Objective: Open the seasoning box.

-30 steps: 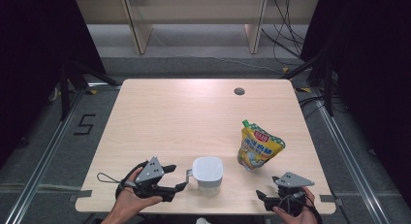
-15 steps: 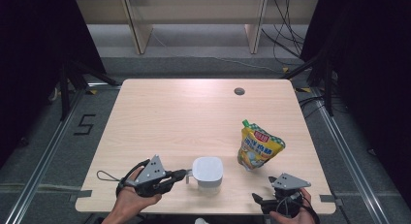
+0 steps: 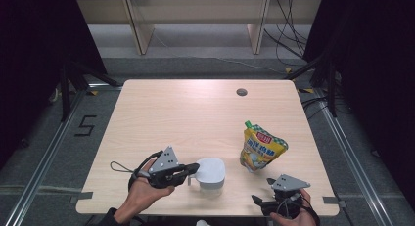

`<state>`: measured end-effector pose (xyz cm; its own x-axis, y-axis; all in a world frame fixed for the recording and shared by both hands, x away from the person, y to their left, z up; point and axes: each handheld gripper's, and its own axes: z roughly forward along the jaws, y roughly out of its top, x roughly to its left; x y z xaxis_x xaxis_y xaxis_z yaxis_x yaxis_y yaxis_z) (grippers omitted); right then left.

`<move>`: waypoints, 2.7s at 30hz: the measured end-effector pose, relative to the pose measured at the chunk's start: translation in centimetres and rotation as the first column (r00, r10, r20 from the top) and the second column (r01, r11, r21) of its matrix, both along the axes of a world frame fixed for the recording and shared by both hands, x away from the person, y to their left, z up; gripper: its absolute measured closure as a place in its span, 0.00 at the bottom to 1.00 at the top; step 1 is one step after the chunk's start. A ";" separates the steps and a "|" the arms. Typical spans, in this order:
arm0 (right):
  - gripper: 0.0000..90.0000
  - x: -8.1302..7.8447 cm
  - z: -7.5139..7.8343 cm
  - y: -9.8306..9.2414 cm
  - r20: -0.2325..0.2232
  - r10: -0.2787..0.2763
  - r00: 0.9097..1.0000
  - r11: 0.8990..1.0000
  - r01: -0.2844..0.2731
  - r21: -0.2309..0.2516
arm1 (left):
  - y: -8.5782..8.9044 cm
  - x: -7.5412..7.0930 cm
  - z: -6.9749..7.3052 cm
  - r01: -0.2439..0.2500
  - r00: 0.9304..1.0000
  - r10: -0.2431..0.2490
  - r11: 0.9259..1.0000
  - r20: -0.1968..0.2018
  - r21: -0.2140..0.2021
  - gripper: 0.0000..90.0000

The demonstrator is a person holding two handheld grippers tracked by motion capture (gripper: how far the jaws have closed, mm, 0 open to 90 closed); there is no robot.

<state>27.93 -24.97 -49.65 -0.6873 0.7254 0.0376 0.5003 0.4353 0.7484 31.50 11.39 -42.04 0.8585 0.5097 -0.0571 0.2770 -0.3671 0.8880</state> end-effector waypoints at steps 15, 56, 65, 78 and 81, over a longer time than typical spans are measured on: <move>0.33 -0.2 0.1 -0.1 0.001 -0.012 1.000 1.000 0.013 -0.022 | 0.3 0.4 -0.7 -0.030 1.000 0.030 0.999 -0.008 0.028 0.98; 1.00 0.3 4.2 7.1 0.224 0.148 0.963 0.960 -0.194 0.201 | 0.7 0.2 -1.2 -0.042 0.999 0.042 0.999 0.004 0.001 0.98; 1.00 0.3 4.6 7.5 0.202 0.154 0.967 0.958 -0.196 0.208 | 0.7 0.1 -1.2 -0.049 0.999 0.049 0.999 0.008 0.001 0.98; 1.00 0.6 4.8 8.6 0.212 0.176 0.961 0.954 -0.219 0.204 | 0.9 0.2 -1.3 -0.046 0.999 0.046 0.999 0.003 -0.003 0.97; 1.00 0.7 5.0 8.7 0.232 0.180 0.956 0.957 -0.225 0.182 | 1.2 0.3 -1.3 -0.024 1.000 0.023 0.999 -0.021 -0.031 0.86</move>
<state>28.62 -16.32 -44.64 -0.8270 0.5622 0.0084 0.2385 0.3372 0.9107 31.75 12.59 -43.37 0.8447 0.5274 -0.0910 0.3037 -0.3324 0.8929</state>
